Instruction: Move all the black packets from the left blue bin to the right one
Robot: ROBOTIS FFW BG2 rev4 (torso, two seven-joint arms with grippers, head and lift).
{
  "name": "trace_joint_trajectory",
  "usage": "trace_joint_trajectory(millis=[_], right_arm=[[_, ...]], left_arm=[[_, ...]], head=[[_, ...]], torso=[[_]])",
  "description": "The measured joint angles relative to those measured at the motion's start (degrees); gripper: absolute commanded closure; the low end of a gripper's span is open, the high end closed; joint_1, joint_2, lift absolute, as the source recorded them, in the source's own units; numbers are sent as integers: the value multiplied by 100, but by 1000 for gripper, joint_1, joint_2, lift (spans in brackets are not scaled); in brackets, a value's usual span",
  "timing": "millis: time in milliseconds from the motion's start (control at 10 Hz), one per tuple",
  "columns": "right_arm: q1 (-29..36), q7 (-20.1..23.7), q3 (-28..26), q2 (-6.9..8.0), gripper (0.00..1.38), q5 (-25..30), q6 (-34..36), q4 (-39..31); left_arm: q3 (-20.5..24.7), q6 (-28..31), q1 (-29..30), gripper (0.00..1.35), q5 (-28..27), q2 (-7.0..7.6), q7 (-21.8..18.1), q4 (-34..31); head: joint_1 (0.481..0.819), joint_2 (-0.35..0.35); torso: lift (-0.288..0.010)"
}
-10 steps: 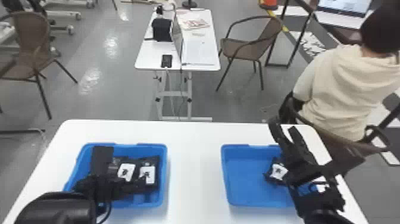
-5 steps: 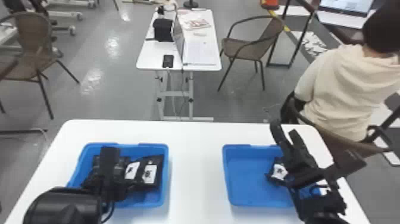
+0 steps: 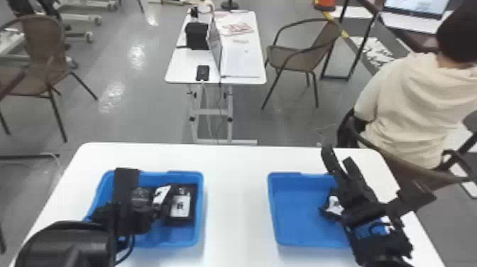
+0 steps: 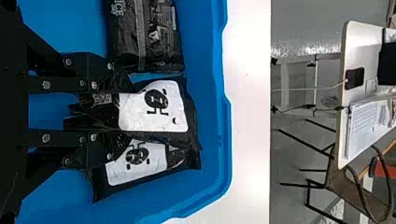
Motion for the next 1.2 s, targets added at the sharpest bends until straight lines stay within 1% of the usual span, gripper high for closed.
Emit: trace_joint_trajectory(millis=[100,200,300,400,500,600,800,900,1100,1200], right_arm=[[-5,5,27,-3,291,-38,5,16],[-26,49,53,-5,294,-76,25,28],[-47,141,61,-7,294,-109,123,23],[-69,249,65,-20,294,-151,289,-11],[-128,381,99,-44,295,-163,453,-24],[-227,490,186,-77,295,-156,593,-1],[-493,683,438,-148,295,-115,792,103],[-613,722,566,-161,295,-110,847,154],[-783,748,800,-165,295,-111,877,225],[-847,763,892,-165,295,-102,878,242]], left_arm=[[-28,-20,71,1199,60,44,-95,-143],[-57,-174,188,1196,71,67,-275,-398],[-97,-491,310,1193,71,78,-561,-691],[-197,-1006,335,1191,84,89,-941,-835],[-343,-1459,235,1191,119,93,-1275,-856],[-529,-1756,76,1191,200,92,-1535,-760],[-955,-2156,-360,1191,500,65,-2095,-264],[-1117,-2241,-554,1191,575,26,-2242,-83],[-1268,-2294,-814,1191,651,-123,-2497,189],[-1375,-2279,-891,1191,714,-145,-2510,294]], head=[[695,-69],[695,-72],[695,-79],[695,-88],[695,-106],[695,-119],[695,-145],[695,-151],[695,-156],[695,-157]], torso=[[0],[0],[0],[0],[0],[0],[0],[0],[0],[0]])
